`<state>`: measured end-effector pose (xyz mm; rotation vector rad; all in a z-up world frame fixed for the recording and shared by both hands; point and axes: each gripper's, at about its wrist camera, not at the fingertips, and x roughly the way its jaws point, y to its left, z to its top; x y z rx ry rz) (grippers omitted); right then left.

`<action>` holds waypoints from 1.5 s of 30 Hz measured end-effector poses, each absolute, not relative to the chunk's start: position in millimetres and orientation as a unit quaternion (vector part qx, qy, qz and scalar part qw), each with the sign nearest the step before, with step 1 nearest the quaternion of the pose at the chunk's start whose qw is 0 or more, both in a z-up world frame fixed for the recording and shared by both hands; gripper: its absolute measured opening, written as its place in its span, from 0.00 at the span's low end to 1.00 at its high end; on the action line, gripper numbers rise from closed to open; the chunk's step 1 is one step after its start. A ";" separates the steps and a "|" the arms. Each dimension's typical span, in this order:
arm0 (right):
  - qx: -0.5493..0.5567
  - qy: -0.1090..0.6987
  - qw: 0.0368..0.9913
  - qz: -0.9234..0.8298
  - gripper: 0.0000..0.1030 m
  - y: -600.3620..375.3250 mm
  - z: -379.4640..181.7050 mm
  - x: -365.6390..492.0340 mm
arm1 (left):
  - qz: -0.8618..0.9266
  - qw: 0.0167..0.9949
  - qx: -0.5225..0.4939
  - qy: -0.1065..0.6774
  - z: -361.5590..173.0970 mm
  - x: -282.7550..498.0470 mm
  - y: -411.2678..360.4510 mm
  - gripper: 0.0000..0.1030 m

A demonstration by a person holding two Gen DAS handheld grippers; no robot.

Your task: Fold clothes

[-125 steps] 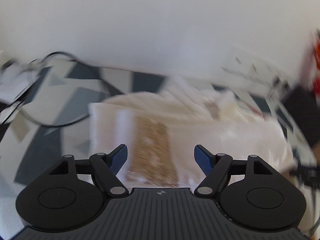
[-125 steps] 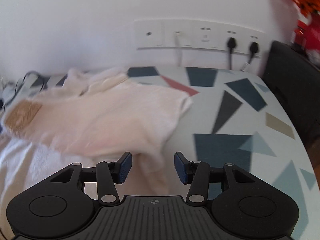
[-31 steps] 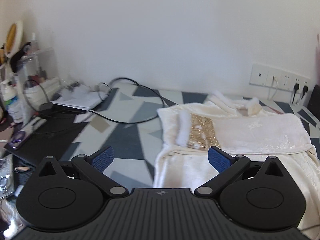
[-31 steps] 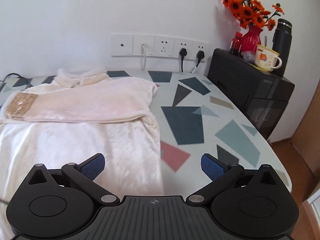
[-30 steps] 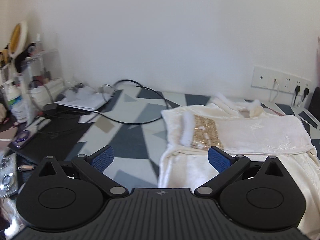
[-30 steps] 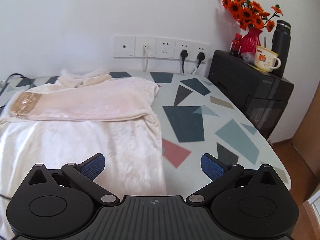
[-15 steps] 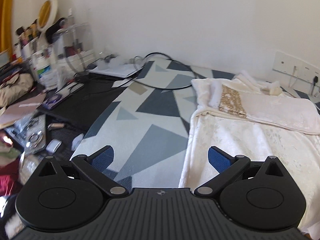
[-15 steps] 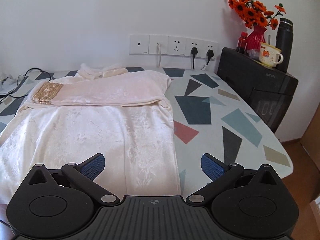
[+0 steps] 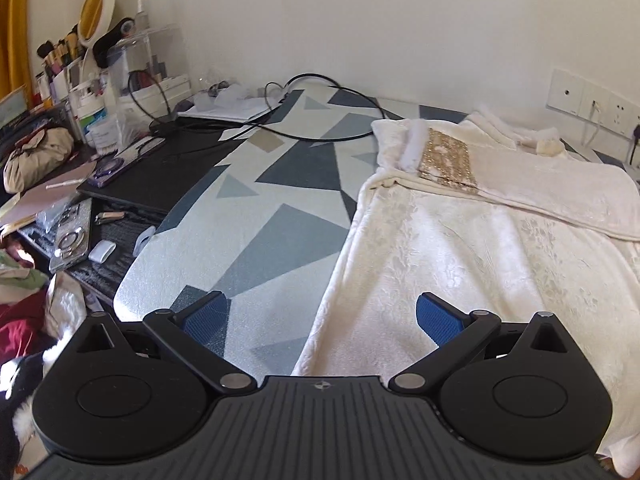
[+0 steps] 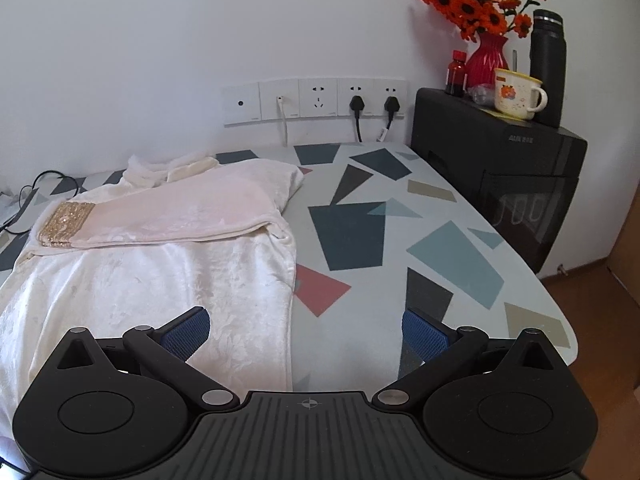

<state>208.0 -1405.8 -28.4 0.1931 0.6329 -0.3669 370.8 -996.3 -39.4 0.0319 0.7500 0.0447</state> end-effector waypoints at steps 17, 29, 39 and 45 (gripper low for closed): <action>0.146 0.337 0.917 -0.158 0.99 -1392.7 -74.6 212.1 | -0.086 0.904 0.007 0.419 -63.1 341.5 -951.2 0.99; 0.141 0.353 0.910 -0.168 0.99 -1352.7 -70.3 232.2 | -0.182 0.877 0.041 0.442 -105.0 315.9 -920.1 0.99; 0.135 0.350 0.901 -0.217 0.99 -1337.7 -65.1 201.7 | -0.246 0.843 0.035 0.477 -138.4 358.2 -927.1 0.99; 0.147 0.354 0.887 -0.256 0.99 -1338.7 -71.8 163.7 | -0.227 0.869 0.152 0.413 -148.2 331.6 -932.0 0.99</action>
